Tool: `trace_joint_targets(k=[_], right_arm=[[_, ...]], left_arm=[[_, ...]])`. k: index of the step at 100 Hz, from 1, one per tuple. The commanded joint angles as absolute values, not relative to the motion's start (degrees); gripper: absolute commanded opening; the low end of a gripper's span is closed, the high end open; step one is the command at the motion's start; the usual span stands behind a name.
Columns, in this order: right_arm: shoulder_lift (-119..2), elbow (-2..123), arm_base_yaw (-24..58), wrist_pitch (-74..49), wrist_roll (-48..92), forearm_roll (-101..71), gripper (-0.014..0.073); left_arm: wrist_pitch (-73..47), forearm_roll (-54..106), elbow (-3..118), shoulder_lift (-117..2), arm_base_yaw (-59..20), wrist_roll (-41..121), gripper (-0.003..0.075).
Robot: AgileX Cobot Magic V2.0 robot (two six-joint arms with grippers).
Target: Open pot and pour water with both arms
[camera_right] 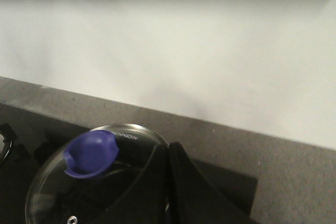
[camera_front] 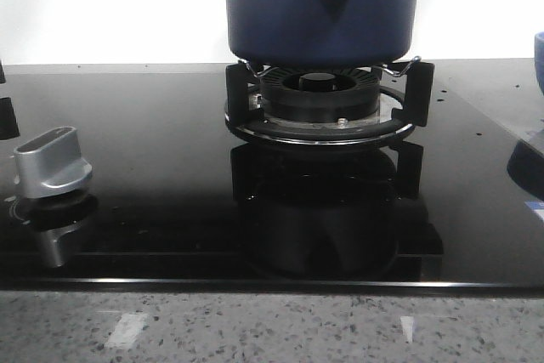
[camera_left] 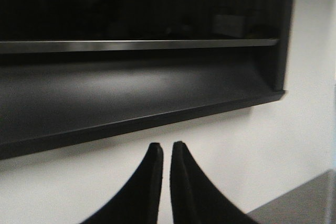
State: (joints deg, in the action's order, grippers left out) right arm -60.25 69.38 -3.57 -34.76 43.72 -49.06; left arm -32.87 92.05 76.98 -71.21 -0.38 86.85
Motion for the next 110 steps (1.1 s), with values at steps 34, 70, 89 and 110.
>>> trace_joint_targets(k=[34, 70, 89, 110], right_arm=[[-35.28, 34.51, 4.33, -6.22, 50.86, -51.09, -0.0046], [-21.41, 20.05, 4.33, -4.98, 50.86, -51.09, -0.0047], [-21.54, 19.83, 4.33, -5.51, 50.86, -51.09, -0.0047], [-21.54, 19.83, 4.33, -5.51, 50.86, -51.09, -0.0047]], left_arm=[[-27.61, 107.29, 41.55, -46.42, -1.35, 112.26, -0.0020], [-27.68, 107.29, 27.10, -31.01, -1.35, 112.26, -0.0020], [-27.82, 107.29, 26.10, -29.26, -1.35, 111.89, -0.0020], [-27.82, 107.29, 26.10, -29.26, -1.35, 111.89, -0.0020]])
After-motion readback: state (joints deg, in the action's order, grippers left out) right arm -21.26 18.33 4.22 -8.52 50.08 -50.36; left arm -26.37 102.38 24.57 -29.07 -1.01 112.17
